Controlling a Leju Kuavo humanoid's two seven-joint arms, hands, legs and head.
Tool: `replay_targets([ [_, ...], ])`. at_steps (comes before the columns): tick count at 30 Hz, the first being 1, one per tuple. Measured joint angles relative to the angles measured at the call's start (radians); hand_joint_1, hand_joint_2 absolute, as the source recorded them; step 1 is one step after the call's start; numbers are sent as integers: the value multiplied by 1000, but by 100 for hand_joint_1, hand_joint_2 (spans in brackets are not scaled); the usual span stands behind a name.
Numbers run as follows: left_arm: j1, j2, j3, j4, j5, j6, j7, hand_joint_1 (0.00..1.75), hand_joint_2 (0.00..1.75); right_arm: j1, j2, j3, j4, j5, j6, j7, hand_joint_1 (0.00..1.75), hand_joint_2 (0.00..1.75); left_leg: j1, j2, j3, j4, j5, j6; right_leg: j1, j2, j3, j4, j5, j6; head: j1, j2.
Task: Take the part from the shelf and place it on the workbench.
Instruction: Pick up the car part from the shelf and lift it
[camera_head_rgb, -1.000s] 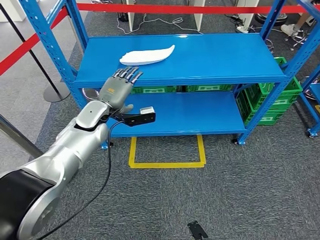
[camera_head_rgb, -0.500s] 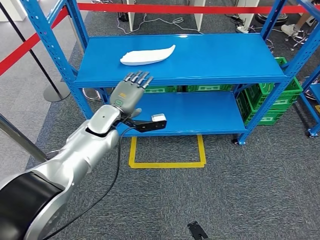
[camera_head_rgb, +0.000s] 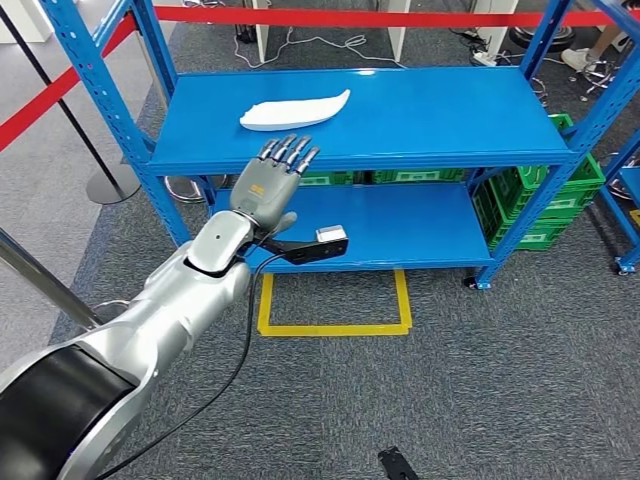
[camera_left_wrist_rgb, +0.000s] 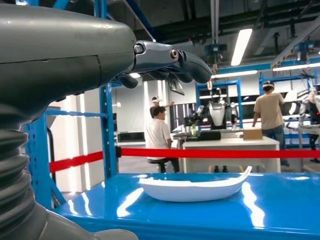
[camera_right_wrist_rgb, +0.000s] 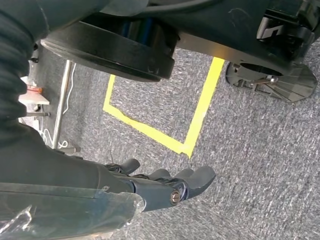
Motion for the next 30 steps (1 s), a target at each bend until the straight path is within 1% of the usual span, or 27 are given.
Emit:
replay_targets([
  [2, -1, -2, 0, 0, -14, 6, 39, 0, 175, 0, 0, -5, 0, 0, -2, 0, 0, 175, 0, 0, 0, 0, 0, 0, 0, 0, 0, 0, 0, 0, 0, 0],
  [6, -7, -6, -3, 0, -51, 30, 158, 0, 175, 3, 0, -22, 0, -9, -9, -4, 0, 175, 0, 0, 0, 0, 0, 0, 0, 0, 0, 0, 0, 1, 0, 0],
  [11, -17, -8, -3, 0, -59, 34, 215, 0, 175, 9, 0, -41, 0, -18, -12, -12, 0, 175, 0, 0, 0, 0, 0, 0, 0, 0, 0, 0, 0, 1, 0, 0],
  [14, -18, -5, -1, 0, -57, 25, 226, 0, 175, 11, 0, -48, 0, -18, -12, -14, 0, 175, 0, 0, 0, 0, 0, 0, 0, 0, 0, 0, 0, 1, 0, 0],
  [17, -18, 3, 4, 0, -58, -6, 228, 0, 175, 12, 0, -51, 0, -17, -12, -16, 0, 175, 0, 0, 0, 0, 0, 0, 0, 0, 0, 0, 0, 0, 0, 0],
  [20, -17, 20, 17, 2, -62, -50, 235, 0, 175, 13, -1, -57, 0, -13, -12, -18, 0, 175, 0, 0, 0, 0, 0, 0, 0, 0, 0, 0, 0, 0, 0, 0],
  [22, -16, 37, 28, 5, -56, -71, 220, 0, 175, 13, -1, -61, 0, -10, -12, -18, 0, 175, 0, 0, 0, 0, 0, 0, 0, 0, 0, 0, 0, 0, 0, 0],
  [26, -11, 64, 40, 11, -47, -81, 196, 0, 175, 13, -1, -65, 0, -7, -11, -18, 0, 175, 0, 0, 0, 0, 0, 0, 0, 0, 0, 0, 0, 0, 0, 0],
  [30, -10, 75, 49, 15, -47, -82, 195, 0, 175, 13, -1, -68, 0, -5, -11, -18, 0, 175, 0, 0, -1, 0, 0, 0, 0, 0, 0, 0, 0, 1, 0, 0],
])
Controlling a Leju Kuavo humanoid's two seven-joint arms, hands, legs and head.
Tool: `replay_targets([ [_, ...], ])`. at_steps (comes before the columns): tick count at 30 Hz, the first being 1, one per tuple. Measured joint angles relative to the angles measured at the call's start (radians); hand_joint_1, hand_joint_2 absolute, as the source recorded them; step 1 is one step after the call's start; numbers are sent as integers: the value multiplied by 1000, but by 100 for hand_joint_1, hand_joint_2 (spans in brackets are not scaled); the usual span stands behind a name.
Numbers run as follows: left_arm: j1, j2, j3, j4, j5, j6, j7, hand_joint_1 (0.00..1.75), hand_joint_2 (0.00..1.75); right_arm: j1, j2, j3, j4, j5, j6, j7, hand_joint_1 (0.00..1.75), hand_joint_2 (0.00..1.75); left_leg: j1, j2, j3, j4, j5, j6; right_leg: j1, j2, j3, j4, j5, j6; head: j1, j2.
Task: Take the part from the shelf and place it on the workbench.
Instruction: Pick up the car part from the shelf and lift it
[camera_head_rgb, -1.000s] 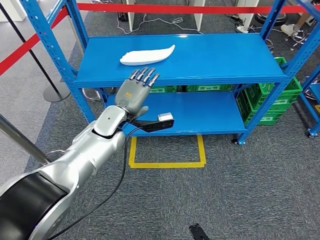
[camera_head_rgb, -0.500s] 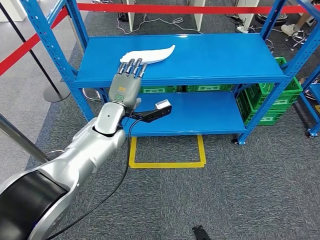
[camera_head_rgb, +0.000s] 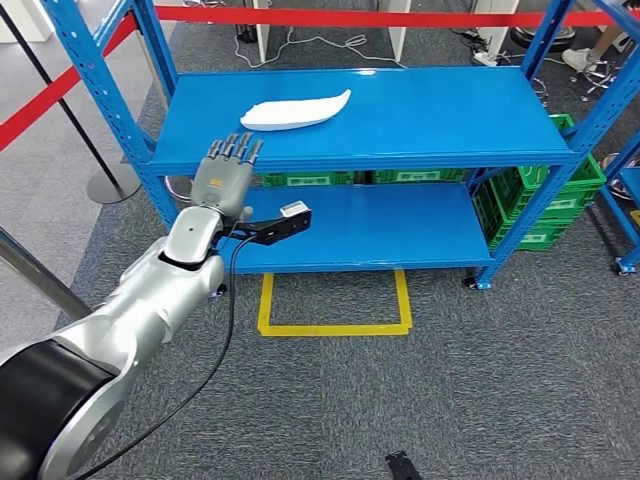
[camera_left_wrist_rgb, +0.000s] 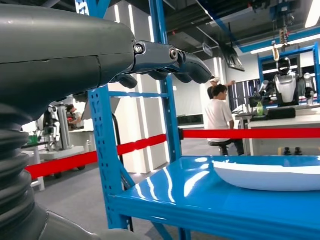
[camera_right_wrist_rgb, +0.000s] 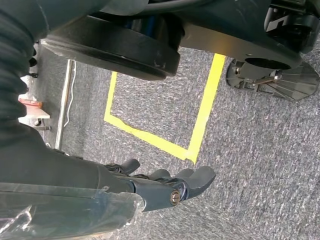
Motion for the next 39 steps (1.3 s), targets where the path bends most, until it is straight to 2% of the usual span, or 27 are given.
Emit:
replay_targets([
  [4, 0, 6, 1, 1, 1, -9, -4, 0, 175, 0, 0, -2, 0, 3, 0, 0, 0, 175, 0, 0, 0, 0, 0, 0, 0, 0, 0, 0, 0, 0, 0, 0],
  [12, 17, 24, 6, 12, 20, -93, -23, 0, 175, 0, 0, -3, 0, 13, 2, 0, 0, 175, 0, 0, 0, 0, 0, 0, 0, 0, 0, 0, 0, 0, 0, 0],
  [26, 29, 38, 18, 16, 19, -77, -15, 0, 175, -2, 0, -3, 0, 29, 5, 9, 0, 175, 0, 0, 0, 0, 0, 0, 0, 0, 0, 0, 0, 0, 0, 0],
  [30, 29, 38, 25, 18, 17, -64, -15, 0, 0, -2, 0, -3, 0, 29, 5, 9, 0, 175, 0, 0, 0, 0, 0, 0, 0, 0, 0, 0, 0, 0, 0, 0],
  [39, 29, 31, 27, 18, 4, -18, 2, 0, 0, 0, 0, -5, 0, 29, 3, 9, 0, 175, 0, 0, 0, 0, 0, 0, 0, 0, -1, 0, 0, 0, 0, 0],
])
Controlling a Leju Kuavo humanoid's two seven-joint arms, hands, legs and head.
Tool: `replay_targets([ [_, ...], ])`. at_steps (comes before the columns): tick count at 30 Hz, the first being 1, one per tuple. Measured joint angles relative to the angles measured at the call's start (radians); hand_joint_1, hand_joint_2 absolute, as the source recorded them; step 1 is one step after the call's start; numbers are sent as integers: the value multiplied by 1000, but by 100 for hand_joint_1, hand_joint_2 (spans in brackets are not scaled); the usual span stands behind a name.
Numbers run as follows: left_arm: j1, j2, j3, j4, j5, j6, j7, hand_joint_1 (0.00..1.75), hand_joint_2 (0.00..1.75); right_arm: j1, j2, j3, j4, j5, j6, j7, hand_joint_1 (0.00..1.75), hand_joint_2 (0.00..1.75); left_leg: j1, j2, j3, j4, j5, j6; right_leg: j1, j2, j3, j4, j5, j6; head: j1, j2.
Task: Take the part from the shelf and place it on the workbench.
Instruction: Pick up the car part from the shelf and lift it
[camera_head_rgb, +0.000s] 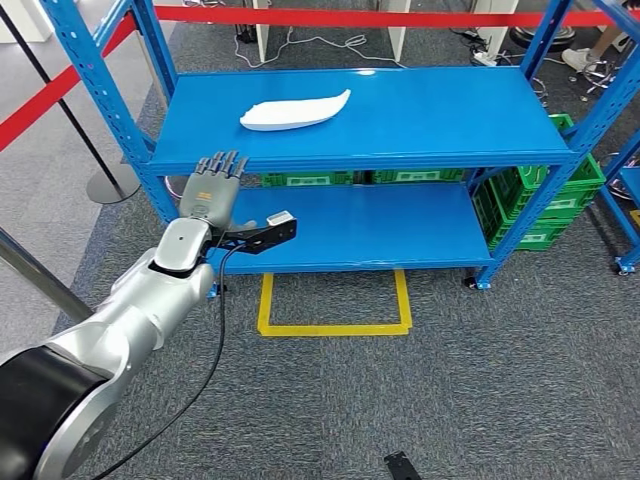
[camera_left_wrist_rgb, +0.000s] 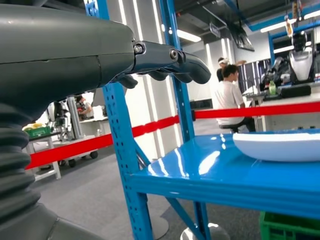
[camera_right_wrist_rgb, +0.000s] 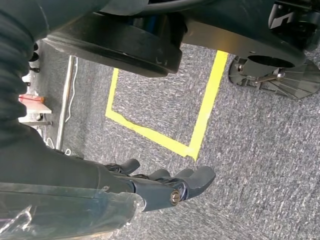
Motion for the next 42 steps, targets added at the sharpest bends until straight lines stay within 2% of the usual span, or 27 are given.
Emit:
replay_targets([
  [10, -1, -15, 16, 0, -6, 51, -8, 0, 0, 1, 0, -3, 0, 13, 0, -4, 0, 175, 0, 0, 0, 0, 0, 0, 0, 0, 0, 0, 0, 0, 0, 0],
  [42, -19, -21, 24, 0, -23, 36, -18, 0, 0, 1, 0, -26, 0, 17, -1, -6, 0, 175, 0, 0, 0, 0, 0, 0, 0, 0, 0, 0, 0, 0, 0, 0],
])
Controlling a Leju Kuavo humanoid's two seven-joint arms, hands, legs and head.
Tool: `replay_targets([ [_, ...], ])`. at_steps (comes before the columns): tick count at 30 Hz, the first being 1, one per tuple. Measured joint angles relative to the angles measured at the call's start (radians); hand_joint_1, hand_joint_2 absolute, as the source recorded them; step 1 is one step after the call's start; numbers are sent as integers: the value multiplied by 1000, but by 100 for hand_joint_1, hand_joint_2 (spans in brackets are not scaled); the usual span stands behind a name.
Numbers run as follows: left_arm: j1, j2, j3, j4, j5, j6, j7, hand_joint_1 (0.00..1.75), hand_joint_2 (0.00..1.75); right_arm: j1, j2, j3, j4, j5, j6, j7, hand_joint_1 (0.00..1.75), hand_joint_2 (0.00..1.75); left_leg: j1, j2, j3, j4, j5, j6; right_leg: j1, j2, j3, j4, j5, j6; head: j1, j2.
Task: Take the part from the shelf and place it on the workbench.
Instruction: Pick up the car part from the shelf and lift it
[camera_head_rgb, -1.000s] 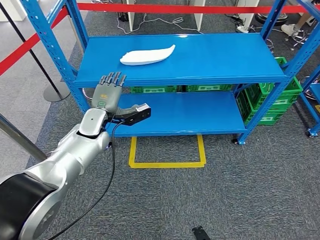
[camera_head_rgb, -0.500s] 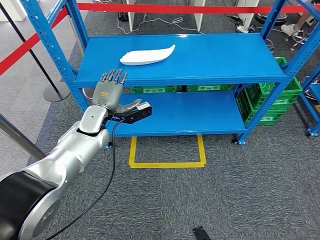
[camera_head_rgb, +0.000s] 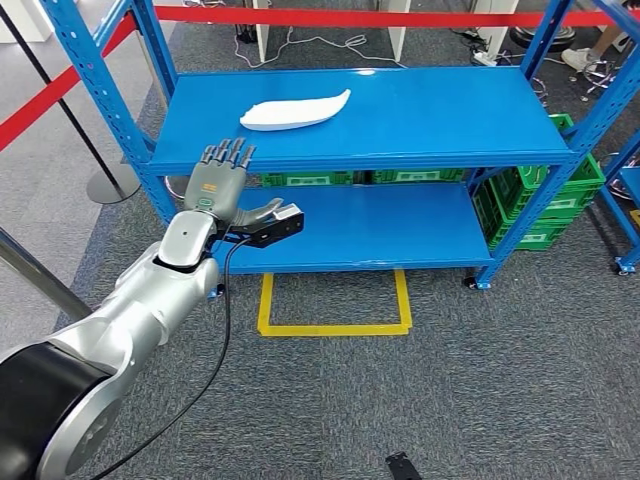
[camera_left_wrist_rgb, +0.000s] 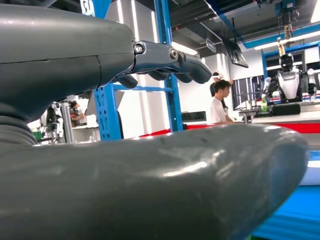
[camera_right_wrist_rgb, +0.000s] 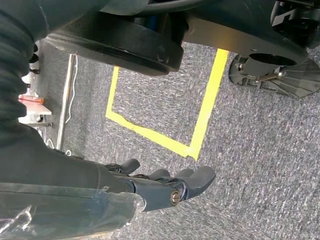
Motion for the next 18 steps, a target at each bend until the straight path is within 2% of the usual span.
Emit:
replay_targets([
  [7, 0, 0, 0, 0, 0, 0, 0, 0, 0, 0, 0, 0, 0, 0, 0, 0, 0, 175, 0, 0, 0, 0, 0, 0, 0, 0, 0, 0, 0, 0, 0, 0],
  [10, -1, 0, 0, -1, 0, 0, 0, 0, 0, -1, 1, 0, 0, 0, 0, 0, 0, 175, -3, -1, 5, -12, 4, 16, -5, -3, 6, -14, 6, 11, -1, 0],
  [12, -6, -1, 0, -4, -1, -1, 1, 0, 0, -2, 1, 0, 0, 0, -1, 0, 0, 175, 1, -3, 21, -40, 16, 25, -6, 8, 1, -5, -3, 18, 0, 0],
  [14, -12, -4, 0, -6, -2, -1, 3, 0, 0, -2, 1, -1, 0, -2, -1, -3, 0, 175, 6, -5, 31, -56, 23, 27, -9, 28, -46, 87, -45, 23, 4, 0],
  [16, -12, -7, 0, -6, -3, -3, 5, 0, 0, -5, 0, -2, 0, -4, -2, -5, 0, 175, 7, -9, 32, -56, 21, 25, -14, 36, -114, 209, -83, 32, 7, 0],
  [17, -9, -8, 0, -6, -3, -3, 5, 0, 0, -7, 0, -2, 0, -4, -2, -6, 0, 175, 9, -12, 33, -54, 18, 22, -18, 36, -134, 238, -81, 38, 7, 0],
  [18, -6, -9, 0, -6, -4, -3, 5, 0, 0, -9, 0, -2, 0, -4, -2, -6, 0, 175, 12, -15, 33, -52, 15, 16, -22, 36, -140, 236, -64, 44, 7, 0],
])
